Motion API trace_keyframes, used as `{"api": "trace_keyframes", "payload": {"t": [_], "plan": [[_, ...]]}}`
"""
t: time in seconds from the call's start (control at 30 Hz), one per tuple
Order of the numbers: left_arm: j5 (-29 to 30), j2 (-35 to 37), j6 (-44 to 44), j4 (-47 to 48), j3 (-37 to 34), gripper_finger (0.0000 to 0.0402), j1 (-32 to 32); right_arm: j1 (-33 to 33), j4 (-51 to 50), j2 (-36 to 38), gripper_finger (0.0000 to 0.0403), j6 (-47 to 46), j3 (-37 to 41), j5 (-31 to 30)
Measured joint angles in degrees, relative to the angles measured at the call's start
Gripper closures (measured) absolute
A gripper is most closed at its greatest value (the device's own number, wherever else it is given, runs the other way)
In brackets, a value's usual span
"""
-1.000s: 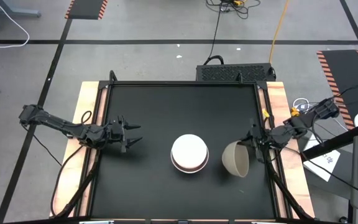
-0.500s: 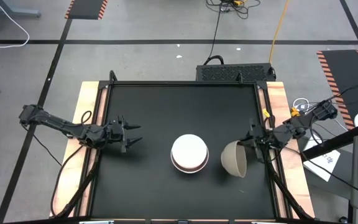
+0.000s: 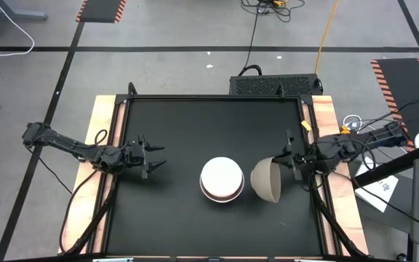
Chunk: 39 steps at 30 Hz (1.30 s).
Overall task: Nest bowls inside each other
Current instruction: Stack the brown bowl on the white bowl
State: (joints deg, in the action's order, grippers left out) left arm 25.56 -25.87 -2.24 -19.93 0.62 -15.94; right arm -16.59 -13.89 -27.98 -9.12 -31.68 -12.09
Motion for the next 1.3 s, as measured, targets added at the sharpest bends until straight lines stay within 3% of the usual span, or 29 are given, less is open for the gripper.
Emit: {"api": "trace_keyframes", "payload": {"t": [0.33, 0.7, 0.97, 1.3], "plan": [[0.0, 0.0, 0.0, 0.2, 0.0, 0.0133, 0.0, 13.6, -0.3, -15.6, 0.0402, 4.6, -12.0, 12.6], [0.0, 0.0, 0.5, 1.0, 0.0, 0.0133, 0.0, 30.1, -4.2, -31.5, 0.0402, 4.3, -27.9, 34.6], [0.0, 0.0, 1.1, 2.3, 0.0, 0.0133, 0.0, 31.5, -12.0, -44.2, 0.0400, 5.4, -39.2, 34.9], [-0.1, 0.0, 1.0, 3.6, 0.0, 0.0133, 0.0, 28.1, -24.1, -56.2, 0.0402, 6.9, -52.2, 34.8]]}}
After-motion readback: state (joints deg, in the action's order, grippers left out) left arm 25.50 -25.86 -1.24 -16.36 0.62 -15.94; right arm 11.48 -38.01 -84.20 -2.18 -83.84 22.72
